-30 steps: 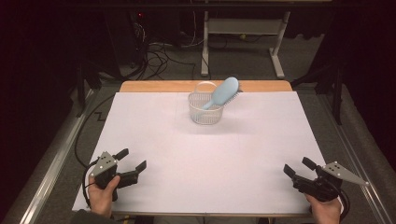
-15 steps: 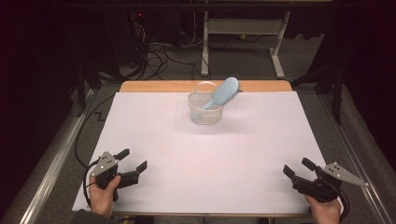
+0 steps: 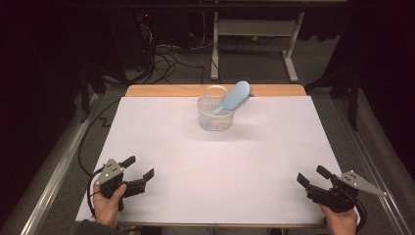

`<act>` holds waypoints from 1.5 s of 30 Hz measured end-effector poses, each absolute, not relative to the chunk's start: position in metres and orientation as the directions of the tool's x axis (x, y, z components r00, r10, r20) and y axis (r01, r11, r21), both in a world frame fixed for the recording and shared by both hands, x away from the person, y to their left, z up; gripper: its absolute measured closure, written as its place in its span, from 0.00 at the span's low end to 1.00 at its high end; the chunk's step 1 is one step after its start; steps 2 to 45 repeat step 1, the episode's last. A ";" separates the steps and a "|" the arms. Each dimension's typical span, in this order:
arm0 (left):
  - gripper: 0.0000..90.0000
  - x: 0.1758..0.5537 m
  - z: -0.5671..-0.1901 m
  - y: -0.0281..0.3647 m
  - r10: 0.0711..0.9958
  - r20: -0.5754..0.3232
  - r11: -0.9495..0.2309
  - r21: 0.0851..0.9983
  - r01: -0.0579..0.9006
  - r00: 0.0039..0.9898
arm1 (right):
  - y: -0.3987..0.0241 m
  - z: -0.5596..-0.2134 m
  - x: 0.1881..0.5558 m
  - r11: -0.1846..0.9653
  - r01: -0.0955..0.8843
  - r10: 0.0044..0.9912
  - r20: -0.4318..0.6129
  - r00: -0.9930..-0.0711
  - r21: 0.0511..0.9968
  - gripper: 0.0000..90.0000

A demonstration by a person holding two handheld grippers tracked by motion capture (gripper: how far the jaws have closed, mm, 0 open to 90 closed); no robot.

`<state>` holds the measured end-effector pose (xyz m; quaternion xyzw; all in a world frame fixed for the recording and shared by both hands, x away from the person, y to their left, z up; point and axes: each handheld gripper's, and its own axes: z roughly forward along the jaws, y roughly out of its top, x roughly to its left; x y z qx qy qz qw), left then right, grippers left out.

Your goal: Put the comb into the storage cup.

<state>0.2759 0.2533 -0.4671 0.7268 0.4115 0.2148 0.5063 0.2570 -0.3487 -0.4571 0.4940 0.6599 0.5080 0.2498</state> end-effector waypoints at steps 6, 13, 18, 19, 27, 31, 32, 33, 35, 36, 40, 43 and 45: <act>0.17 0.276 -0.467 0.254 0.816 -0.105 -0.148 0.913 0.381 0.569 | -0.348 -0.457 0.257 -0.004 0.398 0.906 0.172 -0.387 0.917 0.18; 0.17 0.276 -0.467 0.254 0.816 -0.105 -0.148 0.913 0.381 0.569 | -0.348 -0.457 0.257 -0.004 0.398 0.906 0.172 -0.387 0.917 0.18; 0.17 0.276 -0.467 0.254 0.816 -0.105 -0.148 0.913 0.381 0.569 | -0.348 -0.457 0.257 -0.004 0.398 0.906 0.172 -0.387 0.917 0.18; 0.17 0.276 -0.467 0.254 0.816 -0.105 -0.148 0.913 0.381 0.569 | -0.348 -0.457 0.257 -0.004 0.398 0.906 0.172 -0.387 0.917 0.18; 0.17 0.276 -0.467 0.254 0.816 -0.105 -0.148 0.913 0.381 0.569 | -0.348 -0.457 0.257 -0.004 0.398 0.906 0.172 -0.387 0.917 0.18; 0.17 0.276 -0.467 0.254 0.816 -0.105 -0.148 0.913 0.381 0.569 | -0.348 -0.457 0.257 -0.004 0.398 0.906 0.172 -0.387 0.917 0.18; 0.17 0.276 -0.467 0.254 0.816 -0.105 -0.148 0.913 0.381 0.569 | -0.348 -0.457 0.257 -0.004 0.398 0.906 0.172 -0.387 0.917 0.18; 0.17 0.276 -0.467 0.254 0.816 -0.105 -0.148 0.913 0.381 0.569 | -0.348 -0.457 0.257 -0.004 0.398 0.906 0.172 -0.387 0.917 0.18; 0.17 0.276 -0.467 0.254 0.816 -0.105 -0.148 0.913 0.381 0.569 | -0.348 -0.457 0.257 -0.004 0.398 0.906 0.172 -0.387 0.917 0.18; 0.17 0.276 -0.467 0.254 0.816 -0.105 -0.148 0.913 0.381 0.569 | -0.348 -0.457 0.257 -0.004 0.398 0.906 0.172 -0.387 0.917 0.18; 0.17 0.276 -0.467 0.254 0.816 -0.105 -0.148 0.913 0.381 0.569 | -0.348 -0.457 0.257 -0.004 0.398 0.906 0.172 -0.387 0.917 0.18; 0.17 0.276 -0.467 0.254 0.816 -0.105 -0.148 0.913 0.381 0.569 | -0.348 -0.457 0.257 -0.004 0.398 0.906 0.172 -0.387 0.917 0.18; 0.17 0.276 -0.467 0.254 0.816 -0.105 -0.148 0.913 0.381 0.569 | -0.348 -0.457 0.257 -0.004 0.398 0.906 0.172 -0.387 0.917 0.18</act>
